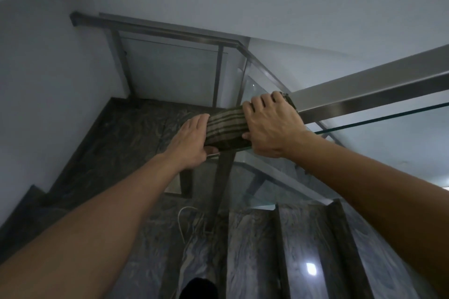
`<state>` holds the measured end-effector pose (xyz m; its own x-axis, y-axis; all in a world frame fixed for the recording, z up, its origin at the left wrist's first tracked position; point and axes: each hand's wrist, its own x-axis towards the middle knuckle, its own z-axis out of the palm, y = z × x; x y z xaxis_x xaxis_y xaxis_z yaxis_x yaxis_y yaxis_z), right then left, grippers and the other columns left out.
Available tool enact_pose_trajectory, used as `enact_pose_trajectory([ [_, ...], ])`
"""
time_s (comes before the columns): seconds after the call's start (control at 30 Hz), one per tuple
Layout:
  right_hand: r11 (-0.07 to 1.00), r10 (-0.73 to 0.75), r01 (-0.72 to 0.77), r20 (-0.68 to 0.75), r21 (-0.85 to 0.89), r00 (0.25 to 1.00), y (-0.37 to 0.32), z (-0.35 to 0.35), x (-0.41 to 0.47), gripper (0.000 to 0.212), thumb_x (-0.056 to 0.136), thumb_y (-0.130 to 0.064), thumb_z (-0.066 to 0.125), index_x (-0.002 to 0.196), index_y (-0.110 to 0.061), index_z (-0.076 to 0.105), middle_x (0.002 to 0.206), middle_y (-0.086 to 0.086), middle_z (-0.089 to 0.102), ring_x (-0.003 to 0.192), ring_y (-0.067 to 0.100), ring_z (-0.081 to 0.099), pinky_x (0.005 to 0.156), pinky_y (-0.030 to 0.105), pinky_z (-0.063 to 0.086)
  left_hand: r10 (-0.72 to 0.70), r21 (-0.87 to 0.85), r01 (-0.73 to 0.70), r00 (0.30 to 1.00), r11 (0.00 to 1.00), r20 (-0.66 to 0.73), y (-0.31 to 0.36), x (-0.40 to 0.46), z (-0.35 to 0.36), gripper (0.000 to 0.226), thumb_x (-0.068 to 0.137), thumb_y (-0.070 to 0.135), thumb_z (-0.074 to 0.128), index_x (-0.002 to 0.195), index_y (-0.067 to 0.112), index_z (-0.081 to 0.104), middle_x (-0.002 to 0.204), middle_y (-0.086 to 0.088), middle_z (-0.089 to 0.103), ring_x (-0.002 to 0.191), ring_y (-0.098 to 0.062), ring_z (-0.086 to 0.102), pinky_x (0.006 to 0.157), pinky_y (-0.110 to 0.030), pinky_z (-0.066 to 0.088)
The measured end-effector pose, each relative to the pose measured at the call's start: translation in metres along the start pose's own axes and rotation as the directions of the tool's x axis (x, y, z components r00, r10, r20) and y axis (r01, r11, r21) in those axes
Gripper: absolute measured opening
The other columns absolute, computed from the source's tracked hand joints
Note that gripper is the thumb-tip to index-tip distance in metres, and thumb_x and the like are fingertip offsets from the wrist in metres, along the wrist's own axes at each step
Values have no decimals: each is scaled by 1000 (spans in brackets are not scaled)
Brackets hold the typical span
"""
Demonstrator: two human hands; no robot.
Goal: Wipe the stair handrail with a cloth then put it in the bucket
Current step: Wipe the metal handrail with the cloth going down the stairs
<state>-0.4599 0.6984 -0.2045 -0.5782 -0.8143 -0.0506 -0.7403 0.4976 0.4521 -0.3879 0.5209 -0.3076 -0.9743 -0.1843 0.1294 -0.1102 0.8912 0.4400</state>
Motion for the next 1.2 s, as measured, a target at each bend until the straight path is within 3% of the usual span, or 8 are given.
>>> enact_pose_trajectory([
  [0.2, 1000, 2, -2, 4, -13, 1000, -41, 8, 23, 67, 86, -60, 38, 128, -8, 43, 121, 16, 57, 107, 33, 54, 98, 50, 40, -19, -105, 22, 999, 994, 30, -44, -15, 6, 88, 77, 28, 74, 144, 10, 19, 145, -12, 29, 136, -28, 28, 112, -37, 26],
  [0.37, 1000, 2, -2, -21, -5, 1000, -53, 19, 32, 69, 86, -62, 34, 133, -11, 38, 125, 14, 55, 110, 32, 53, 101, 51, 39, 28, -181, -32, 999, 983, -22, -57, -16, 16, 88, 77, 24, 74, 144, 7, 19, 145, -13, 27, 135, -28, 27, 112, -37, 26],
  [0.53, 1000, 2, -3, -36, -14, 999, -74, 23, 43, 69, 86, -62, 34, 135, -14, 36, 128, 12, 54, 112, 30, 53, 102, 48, 39, 36, -371, -71, 994, 926, -100, -66, -14, 26, 83, 77, 16, 74, 142, 10, 23, 142, -9, 29, 130, -20, 31, 110, -32, 30],
  [0.7, 1000, -17, 16, -48, -17, 999, -94, 30, 53, 67, 87, -60, 33, 137, -16, 35, 131, 11, 53, 115, 29, 52, 104, 46, 38, 16, -611, -87, 993, 787, -121, -85, -23, 49, 84, 80, 10, 70, 146, 9, 18, 144, -10, 33, 130, -14, 36, 108, -21, 28],
  [0.83, 999, -28, 27, -15, -37, 999, -109, 30, 59, 67, 88, -57, 25, 138, -13, 35, 134, 13, 52, 118, 32, 52, 104, 49, 37, 27, -777, -59, 998, 627, -54, -93, -31, 66, 74, 80, -4, 60, 142, 5, 20, 135, -5, 42, 118, 11, 47, 98, -11, 38],
  [0.97, 998, -18, 18, -11, -59, 1000, -121, 29, 61, 65, 89, -52, 35, 141, -12, 33, 141, 14, 47, 127, 32, 46, 108, 50, 33, 4, -769, 26, 999, 638, 37, -101, -31, 79, 78, 80, 6, 56, 146, 17, 16, 142, -5, 41, 128, -10, 41, 110, -33, 35],
  [1.07, 999, -6, 6, -1, -51, 1000, -128, 29, 63, 66, 90, -48, 39, 145, -12, 30, 147, 15, 42, 135, 33, 39, 114, 51, 27, -10, -718, 79, 995, 691, 99, -107, -32, 83, 79, 85, -2, 54, 149, 16, 10, 146, -6, 38, 123, -1, 33, 100, -13, 28],
  [1.2, 998, 8, -8, -3, -67, 1000, -138, 28, 64, 67, 89, -41, 48, 147, -12, 30, 150, 16, 38, 138, 34, 36, 115, 51, 25, 61, -692, 25, 993, 721, 100, -120, -34, 89, 72, 87, -4, 51, 148, 11, 14, 143, -7, 41, 116, 2, 34, 80, 11, 23],
])
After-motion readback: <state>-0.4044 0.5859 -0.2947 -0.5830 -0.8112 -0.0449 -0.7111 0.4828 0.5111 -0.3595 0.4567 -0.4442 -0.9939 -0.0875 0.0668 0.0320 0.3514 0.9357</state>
